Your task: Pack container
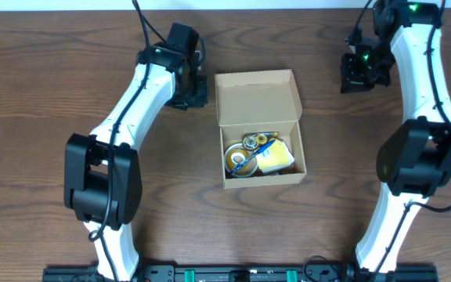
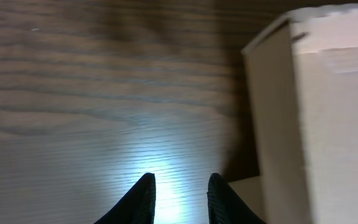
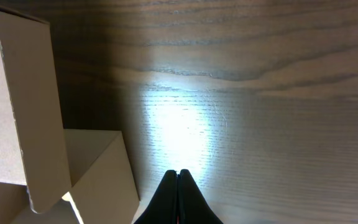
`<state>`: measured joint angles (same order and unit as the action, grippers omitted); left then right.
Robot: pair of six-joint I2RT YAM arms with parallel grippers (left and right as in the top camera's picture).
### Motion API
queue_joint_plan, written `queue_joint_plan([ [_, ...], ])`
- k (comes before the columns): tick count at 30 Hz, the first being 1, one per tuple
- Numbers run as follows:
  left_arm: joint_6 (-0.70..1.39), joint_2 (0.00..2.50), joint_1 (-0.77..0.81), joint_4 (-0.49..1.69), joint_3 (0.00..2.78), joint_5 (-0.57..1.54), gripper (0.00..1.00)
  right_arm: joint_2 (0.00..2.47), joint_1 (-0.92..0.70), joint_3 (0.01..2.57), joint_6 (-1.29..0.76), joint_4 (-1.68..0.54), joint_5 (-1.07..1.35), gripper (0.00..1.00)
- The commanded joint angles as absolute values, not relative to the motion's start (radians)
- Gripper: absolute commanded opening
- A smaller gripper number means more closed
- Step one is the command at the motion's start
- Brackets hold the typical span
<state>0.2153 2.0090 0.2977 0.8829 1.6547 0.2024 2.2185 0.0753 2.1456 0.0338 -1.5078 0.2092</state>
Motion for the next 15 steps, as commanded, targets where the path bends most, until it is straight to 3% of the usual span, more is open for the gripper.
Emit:
queue_joint_plan([
  [1, 0.178, 2.050, 0.266, 0.898, 1.678, 0.147, 0.29, 2.213, 0.044, 2.117, 0.061, -1.494, 0.218, 0.01],
  [3, 0.171, 2.069, 0.255, 0.902, 1.678, 0.161, 0.27, 2.213, 0.030, 2.086, 0.066, -1.464, 0.234, 0.01],
  [7, 0.164, 2.120, 0.253, 0.894, 1.678, 0.177, 0.05, 2.213, 0.011, 1.988, 0.076, -1.363, 0.278, 0.01],
  [15, 0.138, 2.148, 0.228, 0.846, 1.702, 0.354, 0.06, 2.213, 0.021, 1.861, 0.113, -1.183, 0.485, 0.01],
])
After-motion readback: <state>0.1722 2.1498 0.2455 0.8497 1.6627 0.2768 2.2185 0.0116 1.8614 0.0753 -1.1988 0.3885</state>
